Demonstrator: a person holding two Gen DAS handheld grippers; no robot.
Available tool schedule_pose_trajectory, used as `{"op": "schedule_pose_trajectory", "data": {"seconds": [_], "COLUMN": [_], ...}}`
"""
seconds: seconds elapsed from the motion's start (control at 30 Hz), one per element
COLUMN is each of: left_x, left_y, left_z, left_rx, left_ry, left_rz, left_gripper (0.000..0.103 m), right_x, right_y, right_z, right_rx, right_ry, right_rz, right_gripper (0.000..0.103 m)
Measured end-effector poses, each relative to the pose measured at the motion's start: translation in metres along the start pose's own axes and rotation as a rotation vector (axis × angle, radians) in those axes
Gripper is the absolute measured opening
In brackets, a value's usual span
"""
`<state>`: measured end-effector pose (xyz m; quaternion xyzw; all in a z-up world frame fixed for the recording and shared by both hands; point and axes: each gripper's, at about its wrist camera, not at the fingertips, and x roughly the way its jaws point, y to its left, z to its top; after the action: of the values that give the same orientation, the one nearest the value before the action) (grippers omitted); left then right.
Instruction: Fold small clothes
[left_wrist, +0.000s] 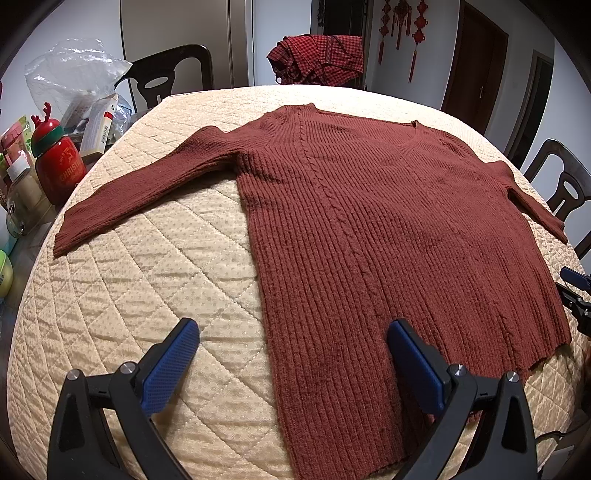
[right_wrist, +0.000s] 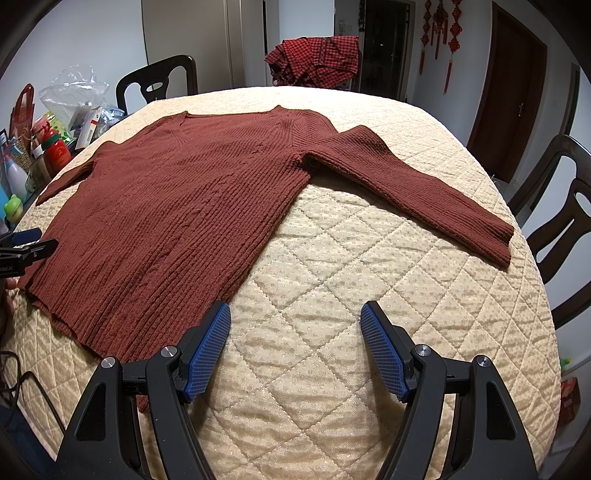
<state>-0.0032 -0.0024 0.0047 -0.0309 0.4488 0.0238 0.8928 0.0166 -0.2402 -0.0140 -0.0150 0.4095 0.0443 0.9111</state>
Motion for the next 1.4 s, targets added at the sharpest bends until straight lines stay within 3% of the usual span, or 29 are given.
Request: {"op": "schedule_pose_trajectory", "data": {"seconds": [1.4], "left_x": [-0.0003], "left_y": [0.0025], "left_z": [-0.0008], "left_rx": [-0.002], "left_ry": [-0.001], "left_rz": [0.001], "left_gripper": [0.103], "right_x": [0.0008], "right_y": [0.0001], "right_z": [-0.0024], "right_rx": [0.003], "right_ry": [0.0], "right_rz": [0.0], "right_gripper": [0.073]}}
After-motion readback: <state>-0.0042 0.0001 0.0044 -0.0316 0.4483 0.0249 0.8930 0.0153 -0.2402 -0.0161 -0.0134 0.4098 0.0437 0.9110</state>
